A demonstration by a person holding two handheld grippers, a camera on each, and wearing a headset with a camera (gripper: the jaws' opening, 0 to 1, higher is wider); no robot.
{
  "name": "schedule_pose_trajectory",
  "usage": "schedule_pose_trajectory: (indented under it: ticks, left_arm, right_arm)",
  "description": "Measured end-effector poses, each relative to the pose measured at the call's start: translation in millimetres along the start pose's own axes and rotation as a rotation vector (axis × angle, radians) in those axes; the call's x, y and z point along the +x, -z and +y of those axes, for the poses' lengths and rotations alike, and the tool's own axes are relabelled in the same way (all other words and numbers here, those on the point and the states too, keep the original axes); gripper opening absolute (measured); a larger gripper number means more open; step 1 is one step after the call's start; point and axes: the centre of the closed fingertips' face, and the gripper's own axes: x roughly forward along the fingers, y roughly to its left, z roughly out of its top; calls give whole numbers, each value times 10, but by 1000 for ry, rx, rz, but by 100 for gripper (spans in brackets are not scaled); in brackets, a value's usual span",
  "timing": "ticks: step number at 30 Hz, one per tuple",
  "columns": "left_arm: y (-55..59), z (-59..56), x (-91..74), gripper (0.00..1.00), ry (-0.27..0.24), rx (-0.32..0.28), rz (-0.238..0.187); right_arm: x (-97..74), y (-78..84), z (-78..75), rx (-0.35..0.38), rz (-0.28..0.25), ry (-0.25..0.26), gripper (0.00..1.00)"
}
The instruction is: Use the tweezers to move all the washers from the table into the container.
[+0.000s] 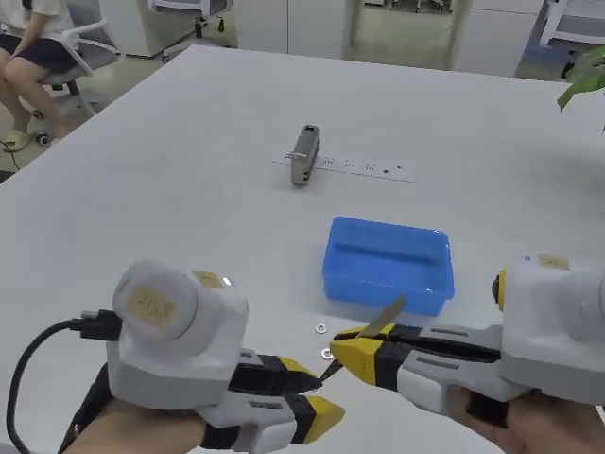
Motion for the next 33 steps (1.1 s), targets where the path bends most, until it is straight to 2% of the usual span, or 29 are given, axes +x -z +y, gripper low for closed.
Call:
schedule_pose_trajectory:
  ticks: [2,3,6,9,11,13,15,17,20,21,28,33]
  left_arm:
    - [32,13,-69,28,-26,-6,7]
    - [38,31,-121,30,-52,-15,-1]
    - [110,82,-220,37,-111,-43,11]
    - [172,137,-319,45,-184,-50,12]
    - [183,140,-360,49,-201,-55,6]
    - [189,144,-407,53,-226,-65,-4]
    - [190,129,-448,56,-240,-72,-5]
    - [184,120,-474,60,-255,-76,-13]
    - [175,124,-496,67,-285,-53,-28]
    - [193,117,-498,69,-291,-51,-22]
    - [310,183,-527,89,-359,-6,4]
    - [349,166,-535,88,-367,-29,-6]
  right_arm:
    - [43,15,-74,6,1,15,1]
    - [71,39,-164,-10,10,51,1]
    - [152,89,-281,-33,27,90,2]
    - [239,163,-408,-99,61,141,2]
    - [300,234,-444,-106,87,146,2]
    - [343,264,-466,-107,90,146,2]
    - [387,358,-502,-138,129,153,2]
    - [421,395,-515,-144,135,157,3]
    - [477,530,-559,-142,170,154,3]
    - [490,557,-569,-150,178,158,3]
    - [533,616,-569,-219,206,176,3]
    - [513,599,-575,-241,206,189,3]
